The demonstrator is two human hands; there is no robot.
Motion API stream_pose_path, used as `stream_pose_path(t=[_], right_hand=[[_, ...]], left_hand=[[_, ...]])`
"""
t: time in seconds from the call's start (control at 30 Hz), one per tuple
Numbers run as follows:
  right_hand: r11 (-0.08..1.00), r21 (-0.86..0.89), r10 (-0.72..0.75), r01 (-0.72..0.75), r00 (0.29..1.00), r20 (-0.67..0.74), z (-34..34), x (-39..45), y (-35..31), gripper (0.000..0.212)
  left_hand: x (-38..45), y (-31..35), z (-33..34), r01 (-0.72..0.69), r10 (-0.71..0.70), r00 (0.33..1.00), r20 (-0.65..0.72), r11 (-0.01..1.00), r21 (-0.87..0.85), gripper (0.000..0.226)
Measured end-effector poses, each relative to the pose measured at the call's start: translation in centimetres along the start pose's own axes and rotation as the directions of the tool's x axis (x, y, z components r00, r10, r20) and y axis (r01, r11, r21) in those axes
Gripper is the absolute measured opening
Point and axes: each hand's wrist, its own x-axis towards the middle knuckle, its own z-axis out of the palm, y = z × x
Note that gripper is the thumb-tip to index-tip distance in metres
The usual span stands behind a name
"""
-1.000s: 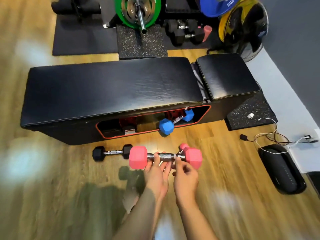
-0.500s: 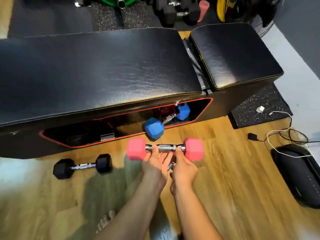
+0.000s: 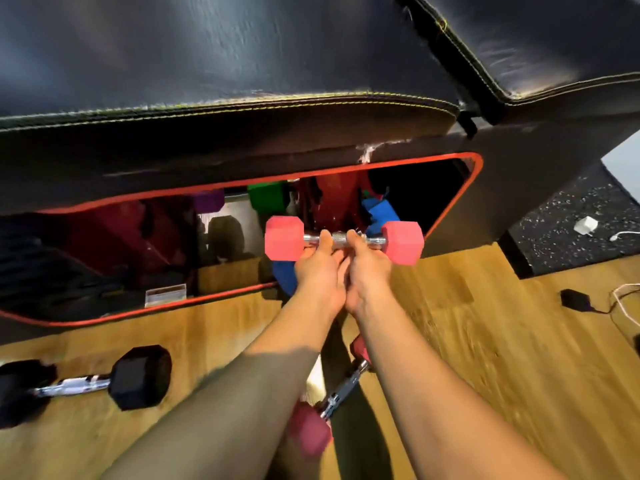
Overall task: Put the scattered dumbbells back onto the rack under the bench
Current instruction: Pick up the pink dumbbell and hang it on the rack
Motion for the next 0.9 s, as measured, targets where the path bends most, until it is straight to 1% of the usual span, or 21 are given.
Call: stream_pose_path(t=[0.07,0.23,0.3,0.37,0.4,0.5,0.6,0.67,0.77,0.9], right_hand=[[1.000,0.005,-0.017,0.017,1.000,0.025,0.8,1.8,0.0,0.010],[0.997,-0.022,-0.069,0.069,0.998,0.006,2.4,5.0,0.1,0.020],[0.996,-0.004,-0.087,0.087,0.996,-0.016,2.5,5.7,-0.2,0.025],[0.995,-0.004,-0.098,0.098,0.995,-0.035,2.4,6.3,-0.6,0.024],[0.994,-0.021,-0.105,0.104,0.993,-0.047,2.3,6.5,-0.7,0.023],[0.987,-0.098,-0.134,0.128,0.989,-0.065,1.9,7.3,-0.8,0.026],[0.987,-0.113,-0.118,0.111,0.992,-0.051,1.8,7.7,-1.0,0.032],[0.993,-0.083,-0.085,0.082,0.996,-0.035,1.9,7.7,-1.2,0.028],[0.996,-0.074,-0.059,0.058,0.998,-0.005,2.2,7.5,-1.4,0.012],[0.997,-0.043,-0.068,0.070,0.996,0.053,2.5,7.5,-1.8,0.021]], left_hand=[[1.9,0.2,0.3,0.007,-0.007,1.000,0.000,1.000,0.004,0.011],[4.8,0.3,1.2,-0.019,0.020,1.000,-0.018,0.999,0.050,0.009],[5.4,0.1,1.6,-0.042,0.042,0.999,-0.014,0.998,0.048,0.011],[6.2,-0.2,1.9,-0.045,0.046,0.999,-0.015,0.998,0.049,0.013],[6.3,-0.3,2.0,-0.037,0.037,0.999,-0.013,0.997,0.065,0.012],[6.9,-1.1,1.8,0.000,0.002,1.000,-0.019,0.995,0.099,0.024],[6.9,-1.3,2.0,-0.024,0.029,0.998,-0.050,0.995,0.101,0.026],[7.0,-1.0,2.2,-0.056,0.061,0.996,-0.057,0.994,0.090,0.028],[7.1,-0.9,2.7,-0.079,0.083,0.995,-0.052,0.994,0.076,0.024],[7.5,-0.8,3.2,-0.123,0.125,0.991,-0.048,0.991,0.046,0.021]])
